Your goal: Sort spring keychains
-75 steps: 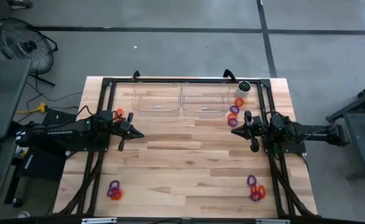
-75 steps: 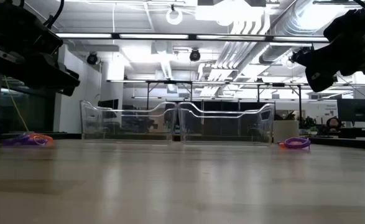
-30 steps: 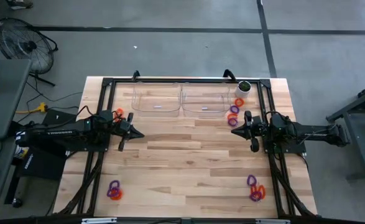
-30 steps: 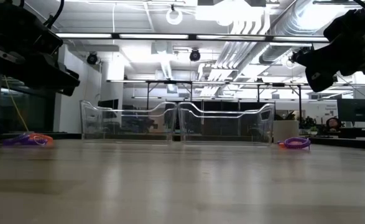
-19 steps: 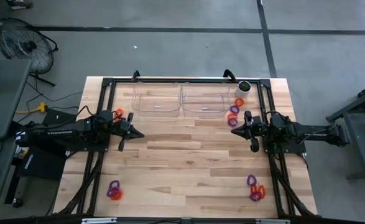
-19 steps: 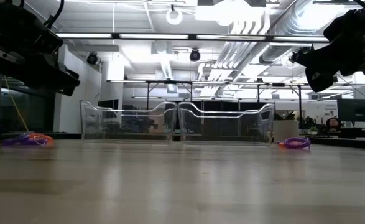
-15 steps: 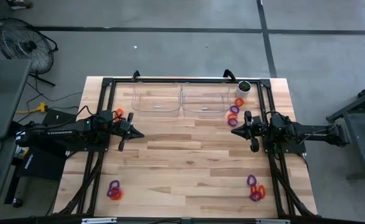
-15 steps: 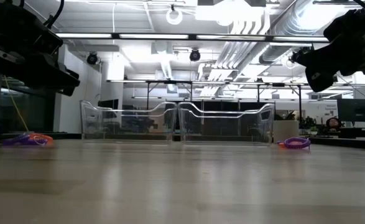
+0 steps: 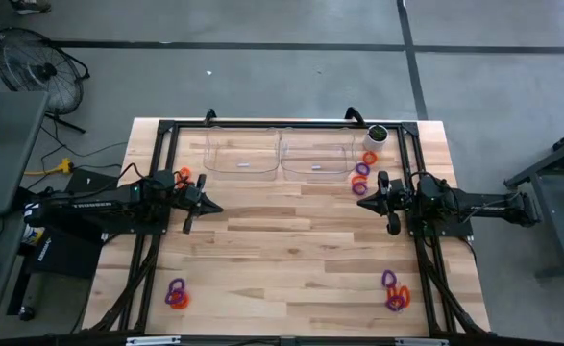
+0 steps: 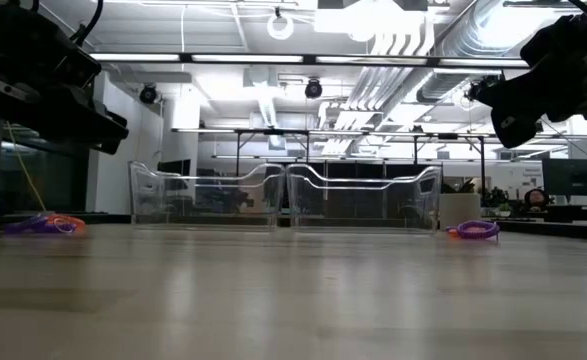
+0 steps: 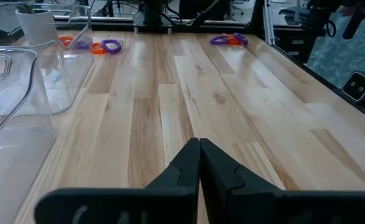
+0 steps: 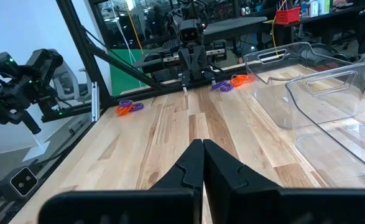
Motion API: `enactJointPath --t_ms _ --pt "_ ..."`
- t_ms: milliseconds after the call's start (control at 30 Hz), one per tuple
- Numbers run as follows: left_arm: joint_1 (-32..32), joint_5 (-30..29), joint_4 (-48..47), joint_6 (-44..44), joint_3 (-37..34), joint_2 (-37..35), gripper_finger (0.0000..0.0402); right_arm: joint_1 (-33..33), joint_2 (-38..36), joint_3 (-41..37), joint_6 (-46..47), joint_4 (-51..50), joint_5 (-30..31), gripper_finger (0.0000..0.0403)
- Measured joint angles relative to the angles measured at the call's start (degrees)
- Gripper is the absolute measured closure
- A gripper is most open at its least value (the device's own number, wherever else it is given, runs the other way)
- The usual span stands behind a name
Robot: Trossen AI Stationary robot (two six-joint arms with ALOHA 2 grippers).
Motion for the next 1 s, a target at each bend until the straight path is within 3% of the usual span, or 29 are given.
enactJointPath --t_ms 400,667,1000 --pt "0.00 0.00 0.00 0.00 0.00 0.00 0.0400 -0.22 0.01 0.01 -0.15 0.00 0.02 0.0402" --pt "0.00 0.00 0.02 0.00 -0.02 0.00 0.0400 -0.22 0.00 0.00 -3.24 0.01 3.77 0.0402" --pt "0.00 0.00 0.02 0.00 0.00 0.00 0.0400 -1.60 -0.08 0.00 -9.72 1.34 -3.98 0.0402"
